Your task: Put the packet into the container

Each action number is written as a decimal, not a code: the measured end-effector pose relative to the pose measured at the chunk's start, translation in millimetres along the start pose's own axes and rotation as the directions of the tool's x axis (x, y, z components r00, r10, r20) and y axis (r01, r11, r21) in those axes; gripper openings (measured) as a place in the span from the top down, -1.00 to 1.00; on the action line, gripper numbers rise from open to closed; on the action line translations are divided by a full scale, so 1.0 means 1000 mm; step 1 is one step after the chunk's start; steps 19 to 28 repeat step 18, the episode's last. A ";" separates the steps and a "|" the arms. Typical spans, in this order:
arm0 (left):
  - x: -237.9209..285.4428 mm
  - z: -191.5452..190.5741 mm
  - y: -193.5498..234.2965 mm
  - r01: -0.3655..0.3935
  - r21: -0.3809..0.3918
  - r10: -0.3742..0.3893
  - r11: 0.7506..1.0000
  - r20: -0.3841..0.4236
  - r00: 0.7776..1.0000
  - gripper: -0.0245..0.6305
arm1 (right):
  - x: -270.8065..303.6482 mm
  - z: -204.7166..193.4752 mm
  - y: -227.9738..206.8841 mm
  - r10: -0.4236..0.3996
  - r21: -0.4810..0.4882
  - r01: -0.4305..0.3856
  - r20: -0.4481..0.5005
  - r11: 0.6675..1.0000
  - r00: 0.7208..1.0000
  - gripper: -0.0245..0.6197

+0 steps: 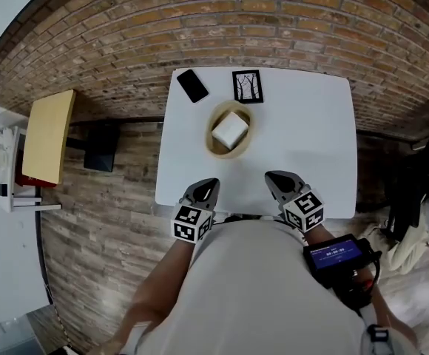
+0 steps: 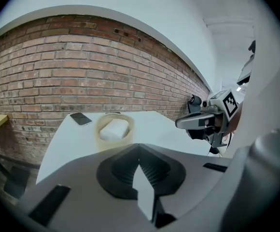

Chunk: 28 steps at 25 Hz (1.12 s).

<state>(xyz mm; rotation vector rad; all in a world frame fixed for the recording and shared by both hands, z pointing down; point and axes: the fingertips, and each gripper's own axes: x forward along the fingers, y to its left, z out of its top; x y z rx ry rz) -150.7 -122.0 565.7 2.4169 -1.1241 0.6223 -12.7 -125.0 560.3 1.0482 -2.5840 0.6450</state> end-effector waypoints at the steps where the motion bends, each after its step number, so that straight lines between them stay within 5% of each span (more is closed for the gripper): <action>1: 0.000 0.000 0.000 -0.003 -0.004 0.003 1.000 0.002 1.000 0.90 | 0.000 -0.001 -0.001 0.002 -0.003 -0.002 -0.004 1.000 1.000 0.90; 28: 0.010 0.010 -0.002 -0.004 0.015 0.004 1.000 0.004 1.000 0.90 | 0.003 0.003 -0.009 0.008 0.000 -0.008 -0.002 1.000 1.000 0.90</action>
